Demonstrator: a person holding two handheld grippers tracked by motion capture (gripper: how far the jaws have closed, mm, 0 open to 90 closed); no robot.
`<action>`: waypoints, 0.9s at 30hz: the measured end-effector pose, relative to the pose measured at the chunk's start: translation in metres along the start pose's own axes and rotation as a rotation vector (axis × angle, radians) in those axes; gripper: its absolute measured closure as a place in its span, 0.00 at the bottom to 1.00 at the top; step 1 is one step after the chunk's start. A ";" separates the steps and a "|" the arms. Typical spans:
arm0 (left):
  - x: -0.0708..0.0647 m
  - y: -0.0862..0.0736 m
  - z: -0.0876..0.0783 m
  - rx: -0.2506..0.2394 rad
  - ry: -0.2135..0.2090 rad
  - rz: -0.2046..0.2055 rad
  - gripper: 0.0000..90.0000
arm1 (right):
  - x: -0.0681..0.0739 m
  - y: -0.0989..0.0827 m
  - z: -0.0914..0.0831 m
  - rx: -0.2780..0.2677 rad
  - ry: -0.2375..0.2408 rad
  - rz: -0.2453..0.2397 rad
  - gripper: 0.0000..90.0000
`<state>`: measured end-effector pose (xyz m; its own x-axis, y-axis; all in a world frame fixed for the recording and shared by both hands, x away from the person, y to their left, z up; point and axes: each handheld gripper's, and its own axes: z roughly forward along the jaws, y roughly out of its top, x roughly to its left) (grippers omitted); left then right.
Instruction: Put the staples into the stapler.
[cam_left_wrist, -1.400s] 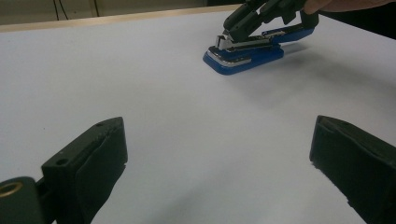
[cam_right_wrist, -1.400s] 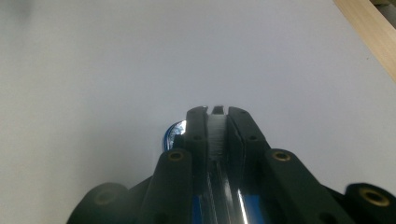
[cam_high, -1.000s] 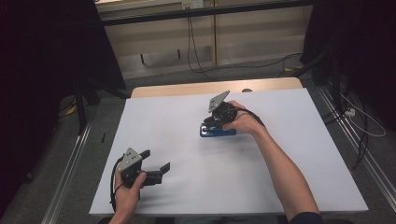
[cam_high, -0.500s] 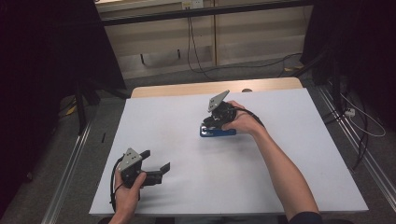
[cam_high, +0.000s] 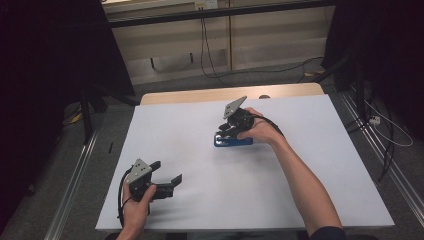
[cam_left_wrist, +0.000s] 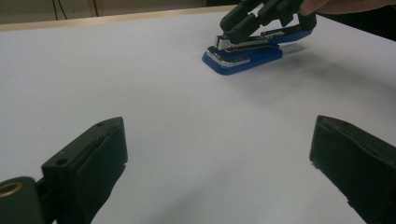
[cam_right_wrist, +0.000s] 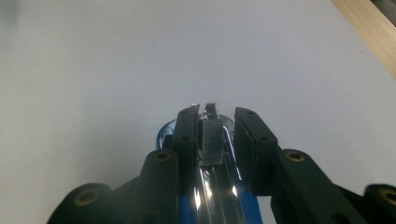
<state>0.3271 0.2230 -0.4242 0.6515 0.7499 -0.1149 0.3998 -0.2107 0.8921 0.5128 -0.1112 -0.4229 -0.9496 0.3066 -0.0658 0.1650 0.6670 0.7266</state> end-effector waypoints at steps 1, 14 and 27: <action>0.000 0.000 0.000 0.000 -0.001 0.000 0.05 | 0.000 0.000 0.000 0.002 0.001 0.006 0.79; 0.000 0.000 0.000 0.000 0.000 -0.001 0.05 | 0.001 -0.001 0.000 0.006 0.022 0.004 0.86; 0.000 0.000 0.000 -0.003 -0.001 -0.002 0.05 | -0.003 0.004 -0.003 0.003 0.029 -0.056 0.88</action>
<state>0.3275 0.2232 -0.4242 0.6516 0.7495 -0.1169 0.3990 -0.2076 0.8931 0.5152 -0.1113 -0.4172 -0.9647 0.2488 -0.0867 0.1118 0.6845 0.7204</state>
